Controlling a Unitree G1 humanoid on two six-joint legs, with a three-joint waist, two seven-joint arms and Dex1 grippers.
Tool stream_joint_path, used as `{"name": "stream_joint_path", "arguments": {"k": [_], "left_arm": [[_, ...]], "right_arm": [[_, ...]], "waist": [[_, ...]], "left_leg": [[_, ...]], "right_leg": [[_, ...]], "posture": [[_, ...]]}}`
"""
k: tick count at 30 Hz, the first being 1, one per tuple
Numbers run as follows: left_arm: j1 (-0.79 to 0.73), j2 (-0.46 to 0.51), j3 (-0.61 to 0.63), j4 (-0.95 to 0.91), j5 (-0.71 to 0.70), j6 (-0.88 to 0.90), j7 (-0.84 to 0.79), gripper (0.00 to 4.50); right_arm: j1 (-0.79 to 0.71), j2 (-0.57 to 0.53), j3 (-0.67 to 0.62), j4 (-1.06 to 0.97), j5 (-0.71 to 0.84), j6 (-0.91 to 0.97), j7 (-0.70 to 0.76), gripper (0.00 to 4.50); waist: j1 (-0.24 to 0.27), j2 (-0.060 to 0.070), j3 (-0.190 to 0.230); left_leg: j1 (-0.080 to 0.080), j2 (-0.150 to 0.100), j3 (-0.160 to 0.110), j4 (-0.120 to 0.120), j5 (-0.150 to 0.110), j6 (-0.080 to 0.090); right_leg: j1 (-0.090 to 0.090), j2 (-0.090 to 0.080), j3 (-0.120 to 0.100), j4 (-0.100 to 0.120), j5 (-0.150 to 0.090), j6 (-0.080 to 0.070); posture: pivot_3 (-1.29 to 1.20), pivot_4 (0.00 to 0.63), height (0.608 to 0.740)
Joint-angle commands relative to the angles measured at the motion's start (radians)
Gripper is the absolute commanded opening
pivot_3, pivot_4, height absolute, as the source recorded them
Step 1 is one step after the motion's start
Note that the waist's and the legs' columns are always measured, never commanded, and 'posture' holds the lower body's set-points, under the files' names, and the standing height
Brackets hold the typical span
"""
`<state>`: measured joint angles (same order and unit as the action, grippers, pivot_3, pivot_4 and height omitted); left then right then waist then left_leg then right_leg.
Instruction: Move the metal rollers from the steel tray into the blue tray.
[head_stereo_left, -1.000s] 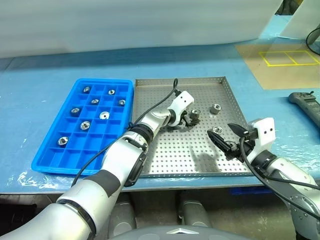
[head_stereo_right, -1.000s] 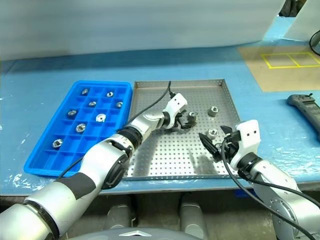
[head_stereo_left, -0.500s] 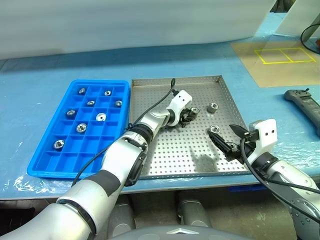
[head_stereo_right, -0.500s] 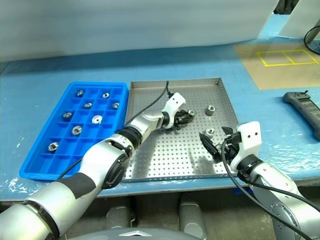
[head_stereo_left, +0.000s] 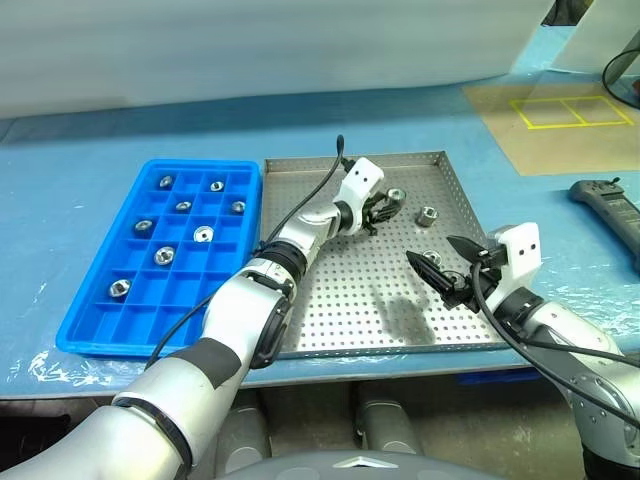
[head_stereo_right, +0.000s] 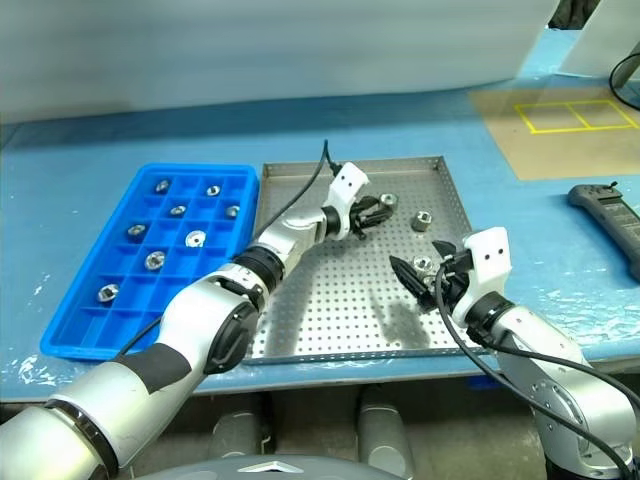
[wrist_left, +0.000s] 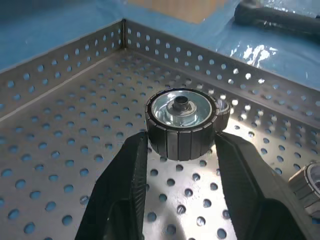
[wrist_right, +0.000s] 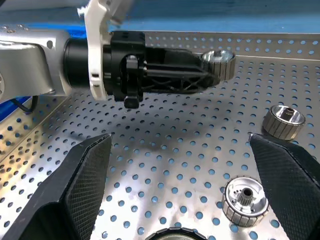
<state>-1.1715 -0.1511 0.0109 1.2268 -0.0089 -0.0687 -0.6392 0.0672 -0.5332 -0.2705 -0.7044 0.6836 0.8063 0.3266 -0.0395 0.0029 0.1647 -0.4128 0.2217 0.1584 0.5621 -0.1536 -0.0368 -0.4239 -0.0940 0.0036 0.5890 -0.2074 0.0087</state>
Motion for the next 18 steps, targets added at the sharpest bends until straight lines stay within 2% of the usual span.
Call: {"name": "stream_joint_path", "arguments": {"k": [1, 5, 9, 18], "left_arm": [[0.029, 0.009, 0.007, -0.119, -0.040, 0.011, -0.068, 1.69], [0.121, 0.067, -0.038, -0.317, -0.048, 0.146, -0.163, 1.69], [0.246, 0.160, -0.098, -0.639, -0.063, 0.349, -0.234, 1.69], [0.400, 0.300, -0.132, -1.102, -0.122, 0.668, -0.211, 1.69]], "right_arm": [[-0.029, -0.015, 0.009, 0.003, -0.001, -0.029, 0.030, 4.50], [-0.069, -0.030, 0.036, 0.048, -0.008, -0.043, 0.076, 4.50], [-0.141, -0.054, 0.069, 0.111, -0.018, -0.054, 0.136, 4.50], [-0.265, -0.081, 0.142, 0.247, -0.062, -0.099, 0.260, 4.50]], "waist": [[0.001, 0.000, 0.000], [0.001, 0.000, 0.000], [0.003, 0.001, 0.000], [0.054, 0.001, 0.000]], "left_leg": [[0.000, 0.000, 0.000, 0.000, 0.000, 0.000], [0.001, 0.000, 0.001, -0.001, 0.002, 0.003], [0.003, 0.001, 0.002, -0.001, 0.002, 0.003], [0.003, 0.002, 0.003, 0.000, 0.003, 0.002]], "right_leg": [[0.000, 0.000, 0.000, 0.000, 0.000, 0.000], [0.000, 0.000, 0.000, 0.000, 0.000, 0.000], [0.000, 0.001, 0.001, 0.002, 0.000, -0.001], [0.001, 0.000, 0.000, 0.002, 0.001, -0.002]], "posture": [[-0.46, 0.150, 0.740], [-0.40, 0.150, 0.740], [-0.34, 0.150, 0.740], [-0.20, 0.150, 0.740]]}}
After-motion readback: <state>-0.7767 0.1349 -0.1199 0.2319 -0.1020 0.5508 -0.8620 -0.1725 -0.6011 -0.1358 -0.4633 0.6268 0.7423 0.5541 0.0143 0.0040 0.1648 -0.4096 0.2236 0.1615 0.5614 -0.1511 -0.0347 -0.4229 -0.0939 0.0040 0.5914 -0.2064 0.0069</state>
